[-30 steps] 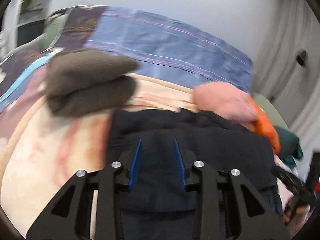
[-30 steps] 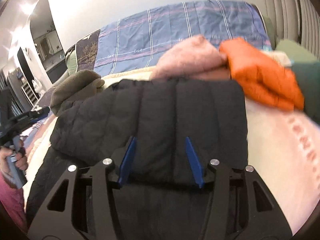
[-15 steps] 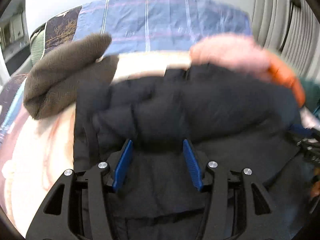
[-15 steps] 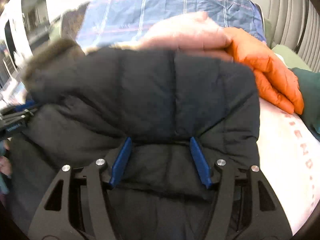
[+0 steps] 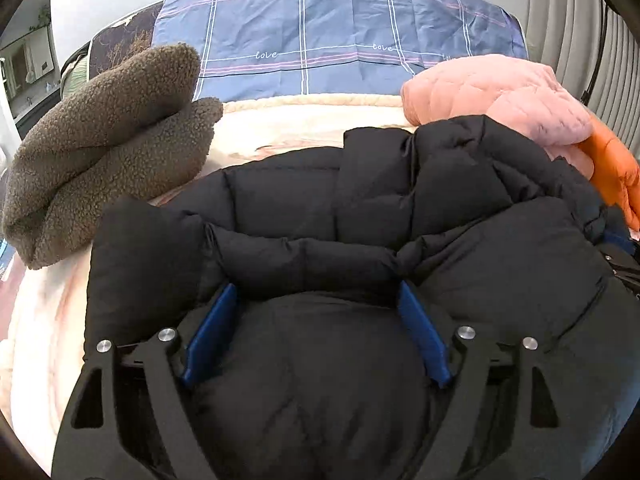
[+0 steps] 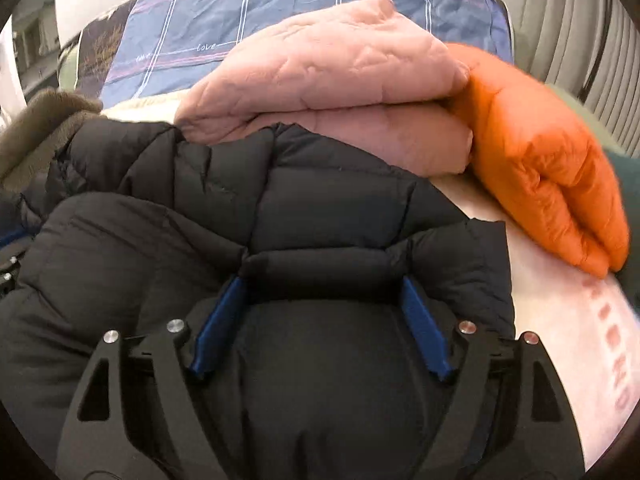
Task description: Fold large clothes
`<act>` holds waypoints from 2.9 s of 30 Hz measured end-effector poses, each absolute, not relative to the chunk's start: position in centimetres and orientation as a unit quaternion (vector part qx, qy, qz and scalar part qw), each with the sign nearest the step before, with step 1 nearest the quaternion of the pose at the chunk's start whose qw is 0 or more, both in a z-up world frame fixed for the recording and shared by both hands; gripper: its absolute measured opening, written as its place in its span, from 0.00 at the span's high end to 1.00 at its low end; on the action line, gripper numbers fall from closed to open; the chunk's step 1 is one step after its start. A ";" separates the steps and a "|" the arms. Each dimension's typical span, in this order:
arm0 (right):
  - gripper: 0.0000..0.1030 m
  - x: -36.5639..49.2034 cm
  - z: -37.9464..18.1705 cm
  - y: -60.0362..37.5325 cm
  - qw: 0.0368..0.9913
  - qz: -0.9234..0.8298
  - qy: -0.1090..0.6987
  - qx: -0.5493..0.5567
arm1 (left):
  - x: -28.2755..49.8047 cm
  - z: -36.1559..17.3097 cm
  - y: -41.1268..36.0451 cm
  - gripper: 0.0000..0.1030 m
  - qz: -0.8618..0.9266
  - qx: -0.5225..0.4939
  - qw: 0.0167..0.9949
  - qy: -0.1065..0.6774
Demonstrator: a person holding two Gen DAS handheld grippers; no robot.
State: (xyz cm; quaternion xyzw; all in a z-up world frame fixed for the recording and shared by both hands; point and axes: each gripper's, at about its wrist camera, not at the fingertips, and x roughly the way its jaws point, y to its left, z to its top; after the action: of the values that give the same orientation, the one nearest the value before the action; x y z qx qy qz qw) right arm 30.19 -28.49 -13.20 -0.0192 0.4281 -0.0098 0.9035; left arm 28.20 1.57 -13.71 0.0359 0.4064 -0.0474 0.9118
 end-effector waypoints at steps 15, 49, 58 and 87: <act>0.14 12.4 -9.3 -39.7 0.914 0.047 0.403 0.018 | 13.4 -8.6 13.5 0.12 -0.103 -0.010 0.910 0.402; 0.45 -8.9 -12.3 -42.0 0.850 0.246 0.400 0.240 | -7.3 -13.8 15.4 0.52 -0.223 -0.079 0.875 0.423; 0.77 -9.0 -12.2 -42.5 0.841 0.243 0.406 0.263 | -7.8 -14.2 15.6 0.68 -0.216 -0.103 0.874 0.422; 0.96 -10.2 2.3 -47.4 0.930 0.196 0.164 0.263 | -9.5 1.5 13.4 0.90 -0.202 -0.118 0.942 0.241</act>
State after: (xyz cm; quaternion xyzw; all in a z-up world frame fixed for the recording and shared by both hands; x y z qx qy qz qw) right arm -10.17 -47.38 2.29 0.2632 0.1643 0.1963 0.9302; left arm -9.45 13.45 1.49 -0.1179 0.2413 -0.2018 0.9419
